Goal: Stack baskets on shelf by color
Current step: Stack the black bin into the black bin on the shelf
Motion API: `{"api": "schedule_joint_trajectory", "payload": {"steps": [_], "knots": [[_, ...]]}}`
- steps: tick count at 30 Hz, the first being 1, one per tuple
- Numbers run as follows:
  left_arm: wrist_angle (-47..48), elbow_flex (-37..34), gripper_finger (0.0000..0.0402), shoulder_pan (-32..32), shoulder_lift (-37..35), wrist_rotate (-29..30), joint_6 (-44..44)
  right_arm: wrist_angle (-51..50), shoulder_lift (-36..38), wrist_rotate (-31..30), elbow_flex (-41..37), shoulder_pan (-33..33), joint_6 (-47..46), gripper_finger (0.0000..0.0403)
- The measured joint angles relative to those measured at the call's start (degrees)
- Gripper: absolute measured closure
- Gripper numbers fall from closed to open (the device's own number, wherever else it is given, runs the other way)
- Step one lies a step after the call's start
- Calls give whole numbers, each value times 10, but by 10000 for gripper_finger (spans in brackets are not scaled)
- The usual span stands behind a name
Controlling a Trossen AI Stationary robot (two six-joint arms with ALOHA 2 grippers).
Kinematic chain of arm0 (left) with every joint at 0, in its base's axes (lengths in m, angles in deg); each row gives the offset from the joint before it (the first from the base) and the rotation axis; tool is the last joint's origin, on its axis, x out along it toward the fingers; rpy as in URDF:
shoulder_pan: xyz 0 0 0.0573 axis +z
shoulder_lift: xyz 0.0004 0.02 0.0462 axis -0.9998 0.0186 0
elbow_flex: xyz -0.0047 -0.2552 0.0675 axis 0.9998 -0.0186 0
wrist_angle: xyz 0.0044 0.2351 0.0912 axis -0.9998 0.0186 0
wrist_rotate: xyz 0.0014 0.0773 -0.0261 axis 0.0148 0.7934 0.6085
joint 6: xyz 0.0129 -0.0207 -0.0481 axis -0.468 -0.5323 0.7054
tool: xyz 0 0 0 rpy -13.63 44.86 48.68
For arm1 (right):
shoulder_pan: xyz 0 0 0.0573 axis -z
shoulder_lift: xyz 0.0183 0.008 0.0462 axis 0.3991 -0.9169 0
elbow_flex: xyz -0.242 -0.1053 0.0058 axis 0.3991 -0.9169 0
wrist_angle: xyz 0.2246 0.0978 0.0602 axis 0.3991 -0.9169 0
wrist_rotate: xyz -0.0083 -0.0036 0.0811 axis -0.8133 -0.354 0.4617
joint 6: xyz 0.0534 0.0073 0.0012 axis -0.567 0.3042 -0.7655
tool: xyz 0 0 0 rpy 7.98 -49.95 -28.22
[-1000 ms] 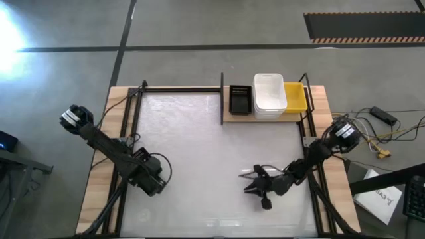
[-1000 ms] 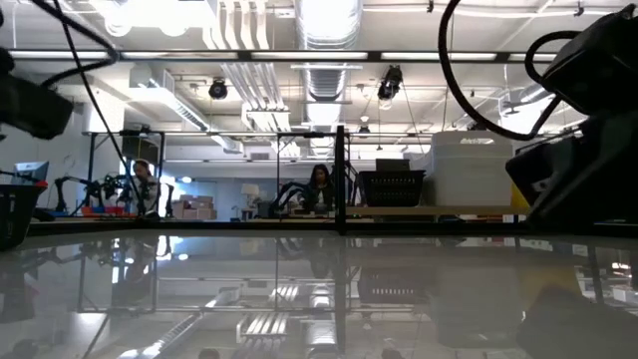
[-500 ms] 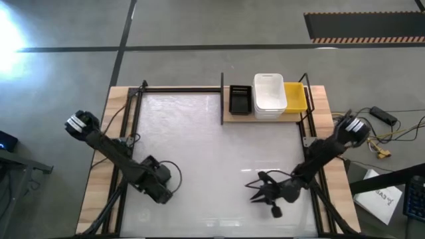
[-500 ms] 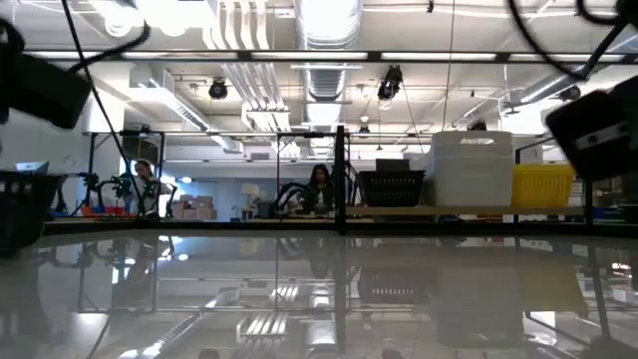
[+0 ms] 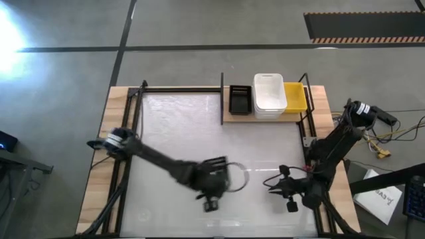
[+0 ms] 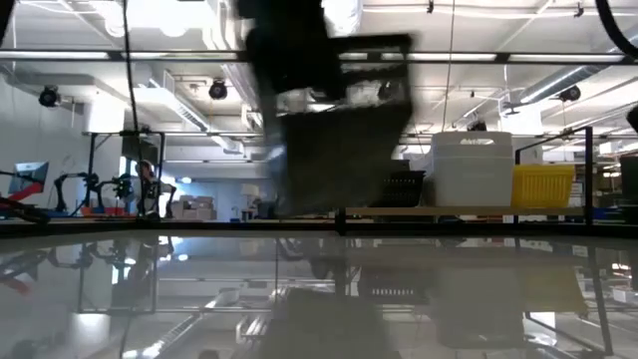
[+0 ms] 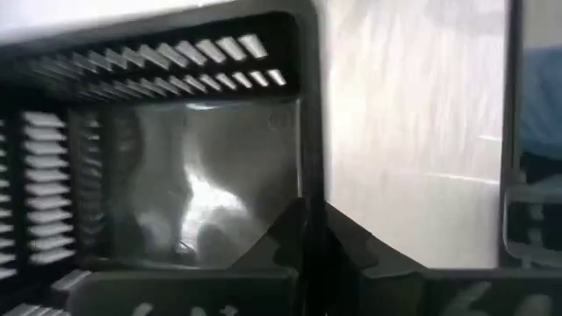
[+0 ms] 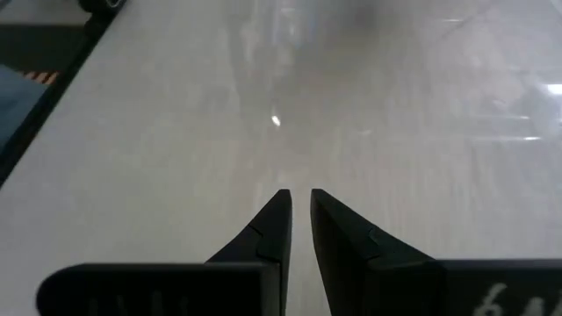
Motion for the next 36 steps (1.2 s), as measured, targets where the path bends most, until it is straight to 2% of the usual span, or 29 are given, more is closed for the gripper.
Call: {"api": "schedule_joint_trajectory", "payload": {"steps": [6, 9, 12, 18, 23, 29, 36], "knots": [[82, 213, 401, 87, 76, 4, -245, 5, -37, -71, -10, -36, -82, 365], [89, 271, 401, 136, 88, 5, -365, 22, -66, -92, -10, -37, -91, 365], [89, 294, 401, 190, 89, 6, -436, 56, -97, -109, -7, -37, -91, 365], [61, 296, 401, 303, 90, 10, -532, 133, -152, -116, -7, -37, -91, 365], [-14, 264, 401, 369, 95, 16, -546, 187, -186, -116, -7, -37, -92, 365], [-84, 226, 401, 404, 97, 25, -551, 216, -202, -117, -7, -37, -93, 365], [-86, 179, 401, 406, 97, 24, -563, 219, -188, -118, -6, -37, -80, 365]]}}
